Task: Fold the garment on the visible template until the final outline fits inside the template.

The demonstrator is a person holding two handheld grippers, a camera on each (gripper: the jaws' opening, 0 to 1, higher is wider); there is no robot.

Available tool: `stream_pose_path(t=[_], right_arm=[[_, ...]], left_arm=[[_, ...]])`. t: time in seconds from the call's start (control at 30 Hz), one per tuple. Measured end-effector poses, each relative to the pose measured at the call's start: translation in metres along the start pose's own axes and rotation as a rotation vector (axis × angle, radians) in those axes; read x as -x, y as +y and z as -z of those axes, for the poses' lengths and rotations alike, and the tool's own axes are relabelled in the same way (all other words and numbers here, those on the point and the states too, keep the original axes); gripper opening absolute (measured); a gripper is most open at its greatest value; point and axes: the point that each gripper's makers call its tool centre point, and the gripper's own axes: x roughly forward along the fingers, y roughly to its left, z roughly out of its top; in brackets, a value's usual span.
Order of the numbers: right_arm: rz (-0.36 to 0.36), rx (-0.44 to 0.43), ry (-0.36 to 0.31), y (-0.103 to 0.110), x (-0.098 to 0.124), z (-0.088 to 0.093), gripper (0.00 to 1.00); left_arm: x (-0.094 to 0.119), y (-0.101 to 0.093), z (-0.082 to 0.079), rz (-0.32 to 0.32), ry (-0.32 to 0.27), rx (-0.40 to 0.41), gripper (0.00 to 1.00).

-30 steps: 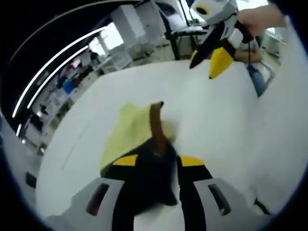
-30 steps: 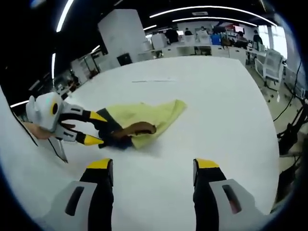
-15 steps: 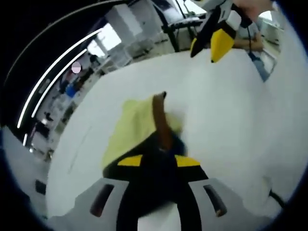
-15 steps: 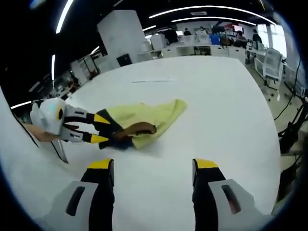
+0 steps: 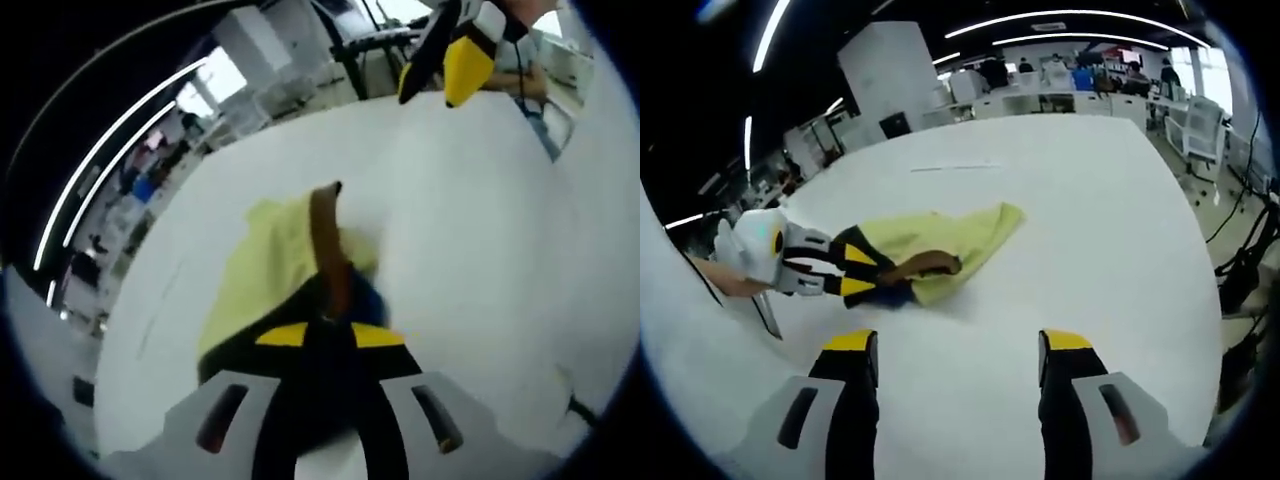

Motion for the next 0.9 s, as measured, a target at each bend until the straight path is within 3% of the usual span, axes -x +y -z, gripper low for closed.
stream_pose_path(t=[0.27, 0.63, 0.9], right_arm=[[0.004, -0.001, 0.005, -0.003, 0.002, 0.001, 0.64], [-0.005, 0.003, 0.014, -0.001, -0.001, 0.002, 0.64], [-0.013, 0.019, 0.014, 0.001, -0.005, 0.001, 0.64]], left_arm=[[-0.005, 0.003, 0.002, -0.004, 0.009, 0.020, 0.06], [-0.002, 0.003, 0.001, 0.009, -0.019, 0.114, 0.01], [0.007, 0.005, -0.001, 0.033, -0.047, 0.263, 0.00]])
